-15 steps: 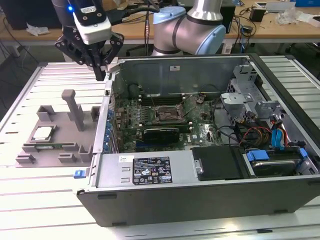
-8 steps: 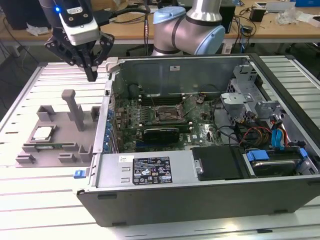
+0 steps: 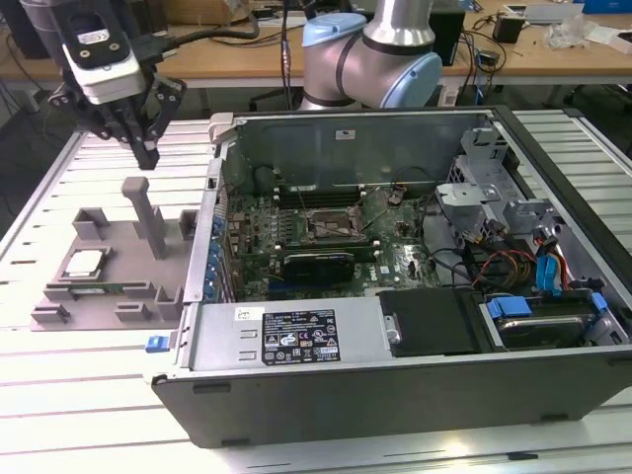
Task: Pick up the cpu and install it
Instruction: 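Reach for the cpu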
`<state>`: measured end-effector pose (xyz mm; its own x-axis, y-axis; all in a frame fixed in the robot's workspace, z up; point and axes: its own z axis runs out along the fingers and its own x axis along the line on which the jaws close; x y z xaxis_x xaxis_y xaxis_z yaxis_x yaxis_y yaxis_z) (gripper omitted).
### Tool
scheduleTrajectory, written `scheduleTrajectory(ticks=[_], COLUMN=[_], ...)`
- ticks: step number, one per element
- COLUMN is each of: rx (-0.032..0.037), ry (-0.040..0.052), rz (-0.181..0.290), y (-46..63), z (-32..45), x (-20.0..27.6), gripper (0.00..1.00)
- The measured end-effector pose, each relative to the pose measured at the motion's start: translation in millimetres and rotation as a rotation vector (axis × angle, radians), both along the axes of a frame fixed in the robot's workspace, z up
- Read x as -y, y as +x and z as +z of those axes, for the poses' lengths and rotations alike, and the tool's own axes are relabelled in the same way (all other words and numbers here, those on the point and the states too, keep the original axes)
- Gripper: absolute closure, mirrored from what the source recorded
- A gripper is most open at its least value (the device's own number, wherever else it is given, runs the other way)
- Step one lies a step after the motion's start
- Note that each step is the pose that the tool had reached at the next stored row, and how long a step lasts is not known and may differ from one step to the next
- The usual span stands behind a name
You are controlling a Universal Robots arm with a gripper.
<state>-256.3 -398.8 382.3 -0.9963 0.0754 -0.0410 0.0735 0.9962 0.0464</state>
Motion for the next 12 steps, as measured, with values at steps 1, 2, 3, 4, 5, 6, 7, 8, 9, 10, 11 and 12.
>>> scheduleTrajectory(ticks=[1, 2, 3, 4, 5, 6, 7, 8, 9, 10, 11, 12], rx=[0.0007, 0.001, 0.0013, 0.0019, 0.0023, 0.0026, 0.0028, 0.0032, 0.0034, 0.0035, 0.0038, 0.0039], ry=[0.0, 0.0, 0.0, 0.0, 0.0, 0.0, 0.0, 0.0, 0.0, 0.0, 0.0001, 0.0], rz=[0.0, 0.0, 0.0, 0.0, 0.0, 0.0, 0.0, 0.0, 0.0, 0.0, 0.0, 0.0], y=[-7.3, -11.6, -14.9, -21.9, -27.2, -30.4, -33.8, -40.3, -45.3, -51.2, -57.2, -64.1], z=[-1.6, -2.4, -3.1, -4.5, -5.6, -6.2, -6.8, -7.8, -8.5, -9.3, -10.1, -11.1], x=[0.0, 0.0, 0.0, -0.1, -0.2, -0.2, -0.2, -0.2, -0.2, -0.2, -0.2, -0.2], gripper=[0.89, 0.89, 0.89, 0.89, 0.89, 0.89, 0.89, 0.89, 0.89, 0.89, 0.89, 0.89])
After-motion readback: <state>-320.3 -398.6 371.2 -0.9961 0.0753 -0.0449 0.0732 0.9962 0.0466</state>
